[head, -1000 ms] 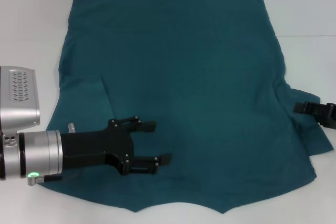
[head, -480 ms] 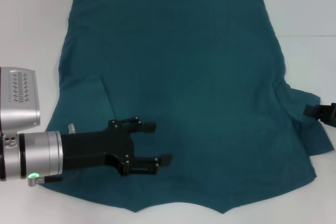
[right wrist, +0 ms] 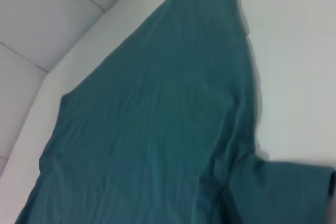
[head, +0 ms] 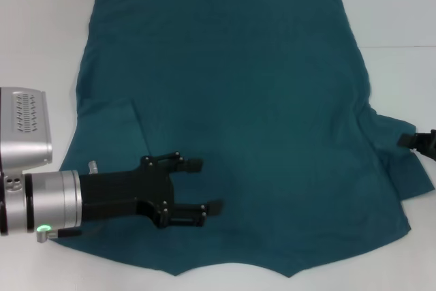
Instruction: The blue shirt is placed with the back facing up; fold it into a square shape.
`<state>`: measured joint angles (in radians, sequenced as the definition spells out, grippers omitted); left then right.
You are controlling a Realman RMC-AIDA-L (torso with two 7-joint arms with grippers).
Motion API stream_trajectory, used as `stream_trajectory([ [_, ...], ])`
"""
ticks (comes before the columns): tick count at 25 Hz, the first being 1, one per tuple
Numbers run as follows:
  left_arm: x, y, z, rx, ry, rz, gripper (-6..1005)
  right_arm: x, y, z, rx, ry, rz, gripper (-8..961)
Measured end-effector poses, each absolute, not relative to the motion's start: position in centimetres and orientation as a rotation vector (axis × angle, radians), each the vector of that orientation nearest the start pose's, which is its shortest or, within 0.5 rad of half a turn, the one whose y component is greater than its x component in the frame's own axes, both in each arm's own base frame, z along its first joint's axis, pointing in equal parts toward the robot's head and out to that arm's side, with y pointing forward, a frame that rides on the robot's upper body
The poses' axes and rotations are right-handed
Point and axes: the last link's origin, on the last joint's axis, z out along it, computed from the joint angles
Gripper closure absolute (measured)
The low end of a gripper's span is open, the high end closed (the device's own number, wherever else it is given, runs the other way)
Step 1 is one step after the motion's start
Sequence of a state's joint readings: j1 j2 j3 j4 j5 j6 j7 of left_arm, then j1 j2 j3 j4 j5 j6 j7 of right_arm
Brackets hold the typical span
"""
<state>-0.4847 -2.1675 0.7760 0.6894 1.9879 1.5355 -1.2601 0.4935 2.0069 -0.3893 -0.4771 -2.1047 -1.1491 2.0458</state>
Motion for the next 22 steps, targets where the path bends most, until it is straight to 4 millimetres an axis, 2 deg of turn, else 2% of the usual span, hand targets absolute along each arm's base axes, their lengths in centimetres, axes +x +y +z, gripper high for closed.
stream_trajectory([
  [6, -24.9, 31.0, -4.0, -2.795, -0.485, -0.713, 111, 37.0, 34.7, 4.3, -1.73, 1.63, 0.801, 936],
  [13, -24.9, 30.8, -4.2, -2.795, -0.501, -0.725, 112, 37.9, 35.7, 6.3, -1.689, 1.558, 0.764, 918],
  [22, -25.0, 30.8, -4.2, -2.785, -0.513, -0.734, 112, 36.4, 37.4, 6.6, -1.807, 1.472, 0.689, 895],
])
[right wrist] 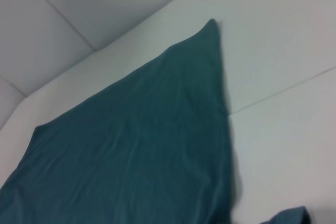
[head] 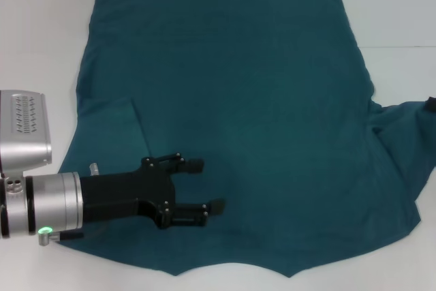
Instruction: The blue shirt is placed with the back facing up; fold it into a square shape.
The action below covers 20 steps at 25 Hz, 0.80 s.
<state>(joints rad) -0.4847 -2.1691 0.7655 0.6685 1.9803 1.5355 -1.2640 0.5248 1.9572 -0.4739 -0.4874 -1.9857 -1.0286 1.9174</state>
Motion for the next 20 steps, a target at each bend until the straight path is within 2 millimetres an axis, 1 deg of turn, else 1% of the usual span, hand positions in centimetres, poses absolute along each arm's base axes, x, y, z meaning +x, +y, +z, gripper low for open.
stream_trajectory([
  [6, -25.0, 30.8, -4.2, -2.785, -0.518, -0.735, 112, 36.0, 38.1, 7.1, -1.831, 1.433, 0.651, 880],
  [12, -24.9, 30.9, -4.1, -2.783, -0.528, -0.74, 111, 35.6, 38.9, 7.0, -1.85, 1.402, 0.61, 865],
  [20, -24.9, 30.9, -4.1, -2.78, -0.532, -0.743, 111, 35.4, 39.5, 7.3, -1.862, 1.351, 0.581, 845],
])
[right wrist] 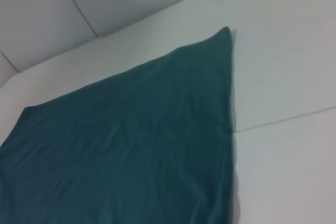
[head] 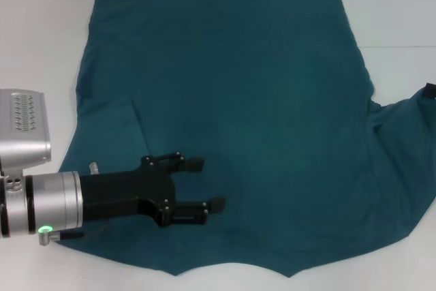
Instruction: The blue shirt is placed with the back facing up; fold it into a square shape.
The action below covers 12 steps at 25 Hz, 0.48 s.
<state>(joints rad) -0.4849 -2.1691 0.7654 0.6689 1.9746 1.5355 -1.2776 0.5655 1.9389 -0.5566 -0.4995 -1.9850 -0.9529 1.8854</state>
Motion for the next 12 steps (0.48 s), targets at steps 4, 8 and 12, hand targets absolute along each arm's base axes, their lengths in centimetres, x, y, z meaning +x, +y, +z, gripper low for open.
stream_trajectory([
  [4, -24.9, 30.9, -4.1, -2.779, -0.532, -0.745, 111, 34.9, 39.7, 7.6, -1.881, 1.33, 0.591, 835],
  [8, -24.9, 30.9, -4.1, -2.779, -0.531, -0.746, 111, 33.9, 40.1, 7.7, -1.918, 1.315, 0.622, 825],
  [12, -24.9, 31.0, -4.1, -2.78, -0.529, -0.746, 111, 31.9, 40.8, 6.8, -1.993, 1.306, 0.668, 815],
])
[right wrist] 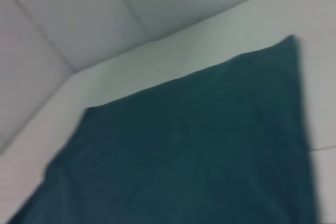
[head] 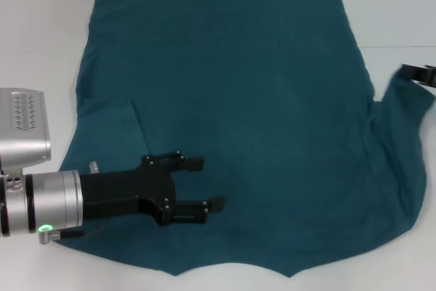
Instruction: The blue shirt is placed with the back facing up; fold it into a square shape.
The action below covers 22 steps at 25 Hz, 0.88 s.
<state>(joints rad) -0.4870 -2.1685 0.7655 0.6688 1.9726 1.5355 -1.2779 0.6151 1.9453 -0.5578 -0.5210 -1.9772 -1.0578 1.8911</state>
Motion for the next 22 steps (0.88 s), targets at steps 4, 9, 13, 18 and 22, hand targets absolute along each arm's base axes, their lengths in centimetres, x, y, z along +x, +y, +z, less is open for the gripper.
stream_trajectory([
  [4, -24.9, 31.0, -4.0, -2.778, -0.531, -0.745, 112, 28.7, 41.4, 3.7, -2.121, 1.321, 0.679, 805],
  [9, -25.0, 31.0, -3.9, -2.77, -0.549, -0.745, 112, 24.2, 40.6, 0.2, -2.395, 1.223, 0.651, 792],
  [13, -25.3, 31.1, -3.8, -2.752, -0.563, -0.738, 112, 23.0, 40.6, 0.4, -2.448, 1.187, 0.659, 739],
  [18, -25.5, 30.9, -3.9, -2.748, -0.574, -0.739, 112, 24.3, 40.6, 1.8, -2.392, 1.234, 0.649, 618],
  [22, -25.5, 30.9, -3.9, -2.747, -0.576, -0.74, 112, 25.7, 40.2, 2.6, -2.34, 1.281, 0.654, 504],
])
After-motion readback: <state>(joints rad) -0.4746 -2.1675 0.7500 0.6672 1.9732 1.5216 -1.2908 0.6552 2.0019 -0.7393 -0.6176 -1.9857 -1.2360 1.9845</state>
